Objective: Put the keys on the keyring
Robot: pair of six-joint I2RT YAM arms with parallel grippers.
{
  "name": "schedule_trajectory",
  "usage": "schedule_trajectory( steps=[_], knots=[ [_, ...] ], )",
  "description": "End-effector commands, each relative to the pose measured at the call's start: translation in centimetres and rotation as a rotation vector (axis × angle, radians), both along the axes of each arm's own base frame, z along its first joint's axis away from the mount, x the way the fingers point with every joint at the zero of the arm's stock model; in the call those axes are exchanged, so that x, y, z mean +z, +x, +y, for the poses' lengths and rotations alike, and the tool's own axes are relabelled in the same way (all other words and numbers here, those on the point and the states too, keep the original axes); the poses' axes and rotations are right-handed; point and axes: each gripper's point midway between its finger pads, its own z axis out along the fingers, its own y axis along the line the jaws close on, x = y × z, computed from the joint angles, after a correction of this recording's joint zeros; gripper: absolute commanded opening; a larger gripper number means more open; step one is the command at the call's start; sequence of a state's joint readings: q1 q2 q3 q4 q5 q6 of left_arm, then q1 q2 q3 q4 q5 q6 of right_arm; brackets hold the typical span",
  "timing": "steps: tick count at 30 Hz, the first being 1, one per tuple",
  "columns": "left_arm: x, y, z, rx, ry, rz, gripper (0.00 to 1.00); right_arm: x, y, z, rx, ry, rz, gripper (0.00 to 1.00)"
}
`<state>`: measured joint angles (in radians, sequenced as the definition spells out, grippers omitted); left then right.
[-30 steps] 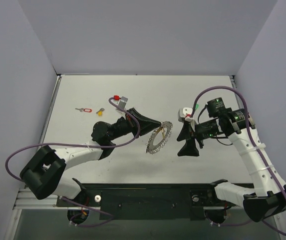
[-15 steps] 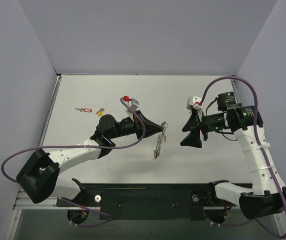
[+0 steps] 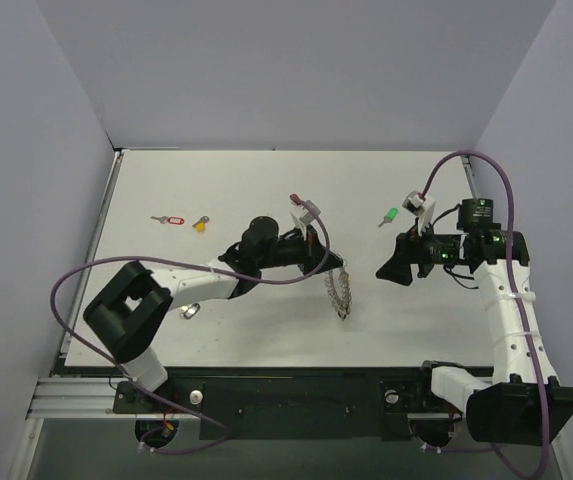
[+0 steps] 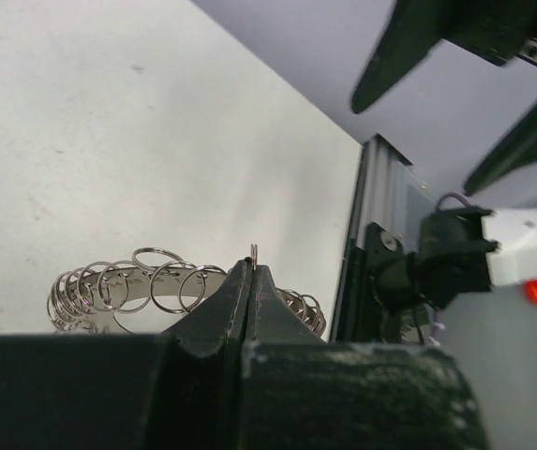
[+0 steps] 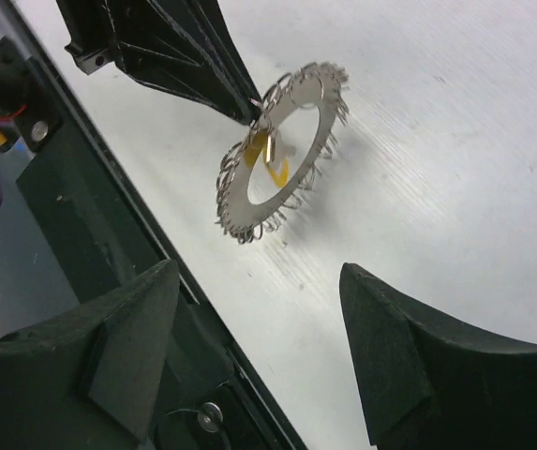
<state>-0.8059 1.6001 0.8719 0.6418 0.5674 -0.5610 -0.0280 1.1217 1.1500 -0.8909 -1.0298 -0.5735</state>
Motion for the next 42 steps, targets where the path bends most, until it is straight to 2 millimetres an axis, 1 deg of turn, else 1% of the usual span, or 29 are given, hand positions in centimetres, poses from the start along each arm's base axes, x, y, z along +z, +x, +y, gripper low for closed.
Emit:
schedule_trajectory(
  steps=[1, 2, 4, 8, 9, 10, 11, 12, 13, 14, 15, 18, 20, 21, 22, 23, 24, 25, 26, 28, 29, 30, 33, 35, 36, 39, 40, 41, 42],
  knots=[
    [0.3, 5.3, -2.6, 0.132, -0.014, -0.024, 0.0, -0.1, 3.2, -2.6, -0.243, 0.034, -0.049, 0.64],
    [-0.3, 6.6, -3.7, 0.15, -0.014, -0.009, 0.0, -0.4, 3.3, -3.2, -0.286, 0.055, -0.024, 0.64],
    [-0.2, 8.7, -5.2, 0.177, -0.038, 0.006, 0.0, -0.4, 3.8, -4.0, -0.331, 0.073, -0.046, 0.65],
    [0.8, 12.4, -7.6, 0.231, -0.112, 0.007, 0.0, -0.6, 4.0, -5.1, -0.392, 0.085, -0.055, 0.65],
    [2.5, 13.1, -8.2, 0.234, -0.151, -0.013, 0.0, -0.6, 4.1, -5.4, -0.406, 0.091, -0.052, 0.65],
    [1.4, 13.8, -8.7, 0.248, -0.147, 0.007, 0.0, -0.7, 4.1, -5.5, -0.411, 0.094, -0.054, 0.65],
    [2.9, 14.1, -9.2, 0.245, -0.177, -0.007, 0.0, -0.8, 4.2, -5.7, -0.423, 0.099, -0.049, 0.65],
    [2.2, 14.6, -9.6, 0.246, -0.177, 0.01, 0.0, -0.8, 4.3, -5.8, -0.432, 0.104, -0.049, 0.65],
    [3.0, 14.8, -10.1, 0.246, -0.196, 0.005, 0.0, -0.8, 4.3, -6.0, -0.44, 0.108, -0.051, 0.65],
    [2.7, 14.9, -10.5, 0.251, -0.197, 0.011, 0.0, -1.0, 4.4, -6.1, -0.444, 0.109, -0.047, 0.65],
    [3.3, 15.0, -10.8, 0.251, -0.211, 0.003, 0.0, -1.2, 4.4, -6.2, -0.447, 0.108, -0.045, 0.65],
    [2.4, 14.7, -11.6, 0.242, -0.232, 0.023, 0.0, -1.3, 4.5, -6.4, -0.459, 0.113, -0.043, 0.65],
    [0.9, 14.2, -11.7, 0.236, -0.231, 0.057, 0.0, -1.5, 4.5, -6.5, -0.463, 0.112, -0.04, 0.65],
    [-0.7, 13.8, -11.3, 0.235, -0.213, 0.093, 0.0, -1.7, 4.4, -6.6, -0.467, 0.115, -0.034, 0.65],
    [-1.4, 13.6, -11.0, 0.238, -0.213, 0.102, 0.0, -1.7, 4.4, -6.6, -0.469, 0.115, -0.034, 0.65],
    [-3.1, 12.9, -10.5, 0.24, -0.189, 0.132, 0.0, -1.9, 4.4, -6.7, -0.471, 0.114, -0.032, 0.65],
    [-3.9, 12.5, -10.1, 0.242, -0.186, 0.141, 0.0, -2.1, 4.4, -6.7, -0.471, 0.114, -0.029, 0.65],
    [-5.8, 11.6, -9.5, 0.238, -0.155, 0.175, 0.0, -2.2, 4.4, -6.7, -0.47, 0.116, -0.026, 0.65],
    [-6.6, 11.2, -9.0, 0.238, -0.148, 0.184, 0.0, -2.4, 4.3, -6.7, -0.474, 0.116, -0.021, 0.65],
    [-10.3, 9.5, -7.3, 0.25, -0.077, 0.237, 0.0, -2.4, 4.3, -6.7, -0.474, 0.116, -0.019, 0.65],
    [-10.5, 9.3, -6.8, 0.258, -0.071, 0.236, 0.0, -2.5, 4.3, -6.7, -0.474, 0.116, -0.019, 0.65],
    [-11.7, 8.8, -5.9, 0.271, -0.044, 0.253, 0.0, -2.5, 4.3, -6.7, -0.474, 0.116, -0.016, 0.65],
    [-12.5, 8.1, -4.7, 0.3, -0.005, 0.252, 0.0, -2.9, 4.2, -6.8, -0.477, 0.108, -0.013, 0.65],
    [-13.4, 7.8, -4.6, 0.294, 0.042, 0.254, 0.0, -3.2, 4.2, -6.8, -0.478, 0.103, -0.011, 0.65],
    [-13.0, 7.9, -4.9, 0.287, 0.044, 0.25, 0.0, -3.3, 4.2, -6.9, -0.483, 0.099, -0.008, 0.65],
    [-13.0, 7.5, -6.0, 0.256, 0.066, 0.256, 0.11, -3.3, 4.1, -7.1, -0.488, 0.085, -0.011, 0.65],
    [-11.9, 7.5, -6.5, 0.243, 0.055, 0.236, 0.17, -3.3, 4.1, -7.3, -0.491, 0.068, -0.019, 0.65],
    [-11.8, 7.4, -6.5, 0.243, 0.075, 0.237, 0.23, -3.5, 3.9, -7.4, -0.494, 0.056, -0.012, 0.65],
    [-10.7, 7.6, -6.4, 0.261, 0.08, 0.188, 0.37, -3.7, 3.6, -7.5, -0.49, 0.042, -0.002, 0.65]
  ],
)
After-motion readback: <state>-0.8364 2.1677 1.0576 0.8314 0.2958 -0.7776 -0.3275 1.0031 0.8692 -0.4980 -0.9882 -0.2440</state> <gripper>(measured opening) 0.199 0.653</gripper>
